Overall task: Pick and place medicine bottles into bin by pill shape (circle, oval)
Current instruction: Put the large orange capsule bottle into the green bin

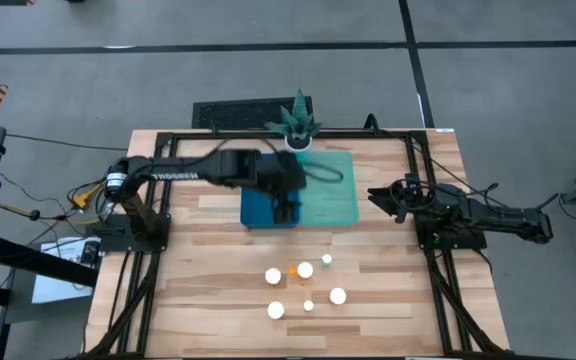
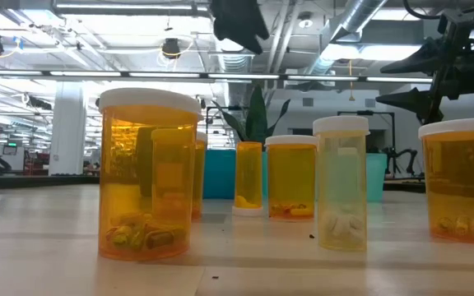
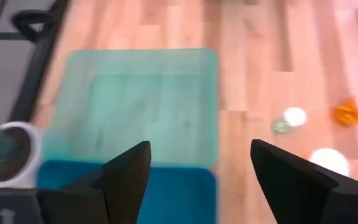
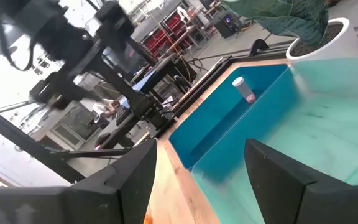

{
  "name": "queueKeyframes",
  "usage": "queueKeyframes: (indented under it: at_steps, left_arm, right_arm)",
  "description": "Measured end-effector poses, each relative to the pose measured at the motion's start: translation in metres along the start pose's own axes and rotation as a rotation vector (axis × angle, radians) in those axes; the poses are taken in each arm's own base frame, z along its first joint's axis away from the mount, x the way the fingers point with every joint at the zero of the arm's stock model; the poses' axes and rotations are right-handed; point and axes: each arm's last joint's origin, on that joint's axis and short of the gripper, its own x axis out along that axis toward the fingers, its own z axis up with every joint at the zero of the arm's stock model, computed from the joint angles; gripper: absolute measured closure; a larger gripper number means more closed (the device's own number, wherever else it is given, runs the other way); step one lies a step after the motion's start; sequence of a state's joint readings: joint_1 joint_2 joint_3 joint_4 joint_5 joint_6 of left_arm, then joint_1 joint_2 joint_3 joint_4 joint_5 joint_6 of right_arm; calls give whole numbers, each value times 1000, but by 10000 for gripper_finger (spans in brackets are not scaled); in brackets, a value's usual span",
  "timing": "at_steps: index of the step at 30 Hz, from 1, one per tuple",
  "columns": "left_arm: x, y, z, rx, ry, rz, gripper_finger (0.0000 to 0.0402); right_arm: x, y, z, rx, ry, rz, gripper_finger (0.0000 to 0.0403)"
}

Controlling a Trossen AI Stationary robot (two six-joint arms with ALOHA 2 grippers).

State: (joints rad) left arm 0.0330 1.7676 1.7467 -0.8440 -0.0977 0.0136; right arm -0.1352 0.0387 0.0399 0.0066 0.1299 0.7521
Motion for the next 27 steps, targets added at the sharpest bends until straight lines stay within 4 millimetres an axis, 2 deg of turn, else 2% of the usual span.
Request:
queueKeyframes:
  at_steps: [7,11,17,21,27]
  left_arm:
    - [0,-43,-8,-28,35,-56,132]
    - [3,-74,-26,-50,130,-109,132]
    - [18,-124,-64,-84,212,-120,132]
    - [31,-145,-91,-63,243,-131,132]
    - [46,-163,-112,-39,169,-183,132]
  right_arm:
    - [0,0,0,0,2,1,148]
    - [0,0,0,0,3,2,148]
    - [0,0,0,0,4,3,148]
    - [0,0,0,0,4,3,148]
    - [0,0,0,0,4,3,148]
